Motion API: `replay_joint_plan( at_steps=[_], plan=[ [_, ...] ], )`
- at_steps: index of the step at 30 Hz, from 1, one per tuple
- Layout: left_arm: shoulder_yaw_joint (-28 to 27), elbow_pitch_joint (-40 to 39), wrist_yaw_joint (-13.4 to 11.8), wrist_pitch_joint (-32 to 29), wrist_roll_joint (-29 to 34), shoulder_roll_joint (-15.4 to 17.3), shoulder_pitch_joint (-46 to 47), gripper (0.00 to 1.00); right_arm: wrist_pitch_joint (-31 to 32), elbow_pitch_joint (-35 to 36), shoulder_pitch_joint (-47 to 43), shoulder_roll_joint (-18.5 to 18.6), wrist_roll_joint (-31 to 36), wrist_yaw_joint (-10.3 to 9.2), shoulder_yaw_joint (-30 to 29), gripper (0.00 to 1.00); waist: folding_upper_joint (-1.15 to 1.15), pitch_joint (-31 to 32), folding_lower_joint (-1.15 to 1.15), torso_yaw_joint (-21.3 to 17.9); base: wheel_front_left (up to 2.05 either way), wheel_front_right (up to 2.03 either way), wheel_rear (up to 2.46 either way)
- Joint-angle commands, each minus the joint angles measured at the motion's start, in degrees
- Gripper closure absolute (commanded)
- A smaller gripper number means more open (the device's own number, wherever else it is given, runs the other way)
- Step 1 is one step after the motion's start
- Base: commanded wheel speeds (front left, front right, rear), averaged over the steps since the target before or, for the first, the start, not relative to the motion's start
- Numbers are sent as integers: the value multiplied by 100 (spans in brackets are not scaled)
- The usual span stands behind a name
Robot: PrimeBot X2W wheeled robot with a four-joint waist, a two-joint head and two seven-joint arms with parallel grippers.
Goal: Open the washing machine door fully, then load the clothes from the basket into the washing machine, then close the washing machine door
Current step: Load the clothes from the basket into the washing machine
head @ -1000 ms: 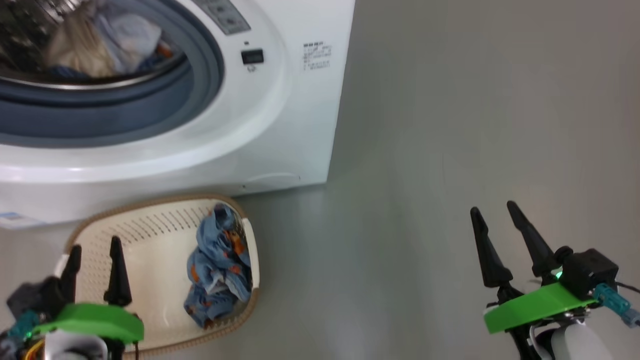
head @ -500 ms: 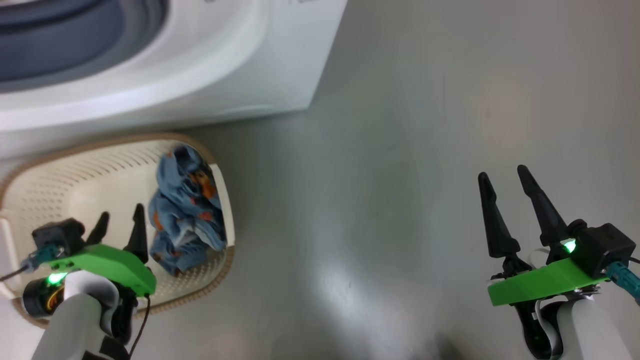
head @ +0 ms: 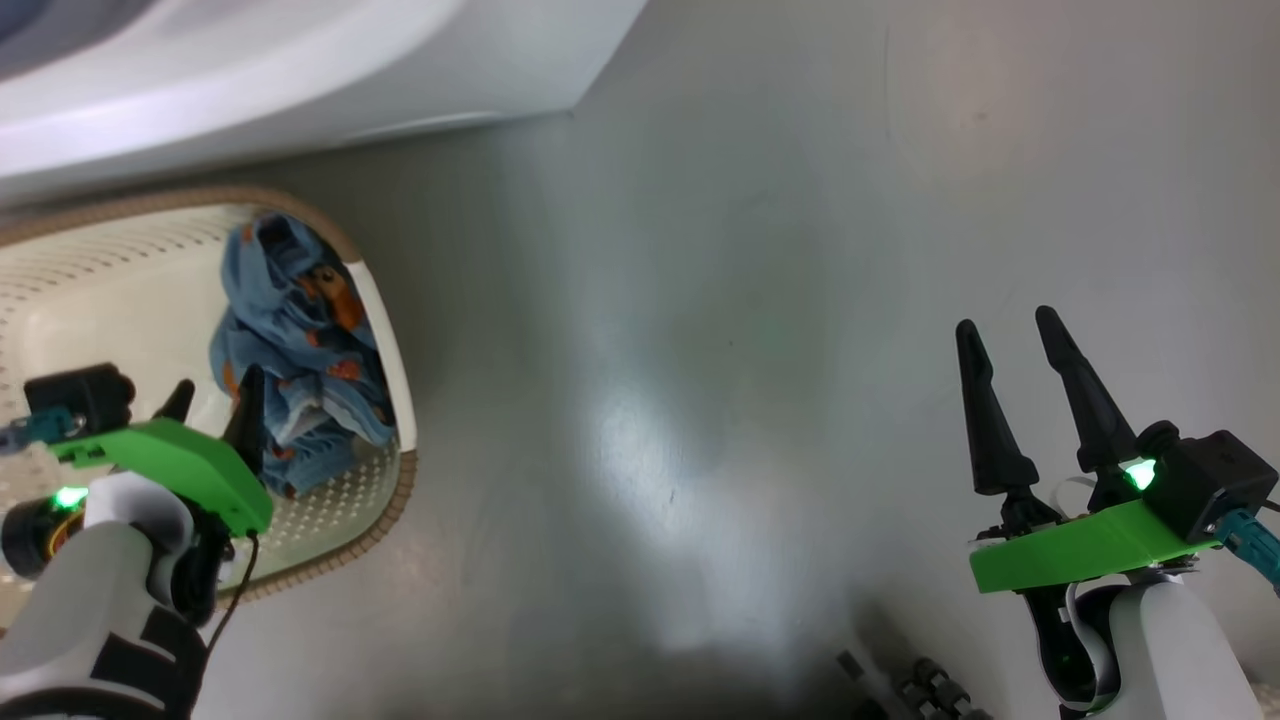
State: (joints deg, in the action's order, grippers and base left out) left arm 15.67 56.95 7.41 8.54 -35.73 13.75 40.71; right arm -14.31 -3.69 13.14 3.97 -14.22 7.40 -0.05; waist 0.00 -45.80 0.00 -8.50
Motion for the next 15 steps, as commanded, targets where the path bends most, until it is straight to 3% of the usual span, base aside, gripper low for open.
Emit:
replay_joint_plan(
  at_steps=[1,15],
  plan=[
    [-2,-13,7,-52,-134,273,-22,0,-67,137,-60,8,14,9,107,0,0,-217,0,-78,0,0,0],
    [725,32,7,-634,-1246,356,653,0,-68,210,-35,-59,-3,9,118,0,0,-638,0,-96,0,0,0]
  ],
)
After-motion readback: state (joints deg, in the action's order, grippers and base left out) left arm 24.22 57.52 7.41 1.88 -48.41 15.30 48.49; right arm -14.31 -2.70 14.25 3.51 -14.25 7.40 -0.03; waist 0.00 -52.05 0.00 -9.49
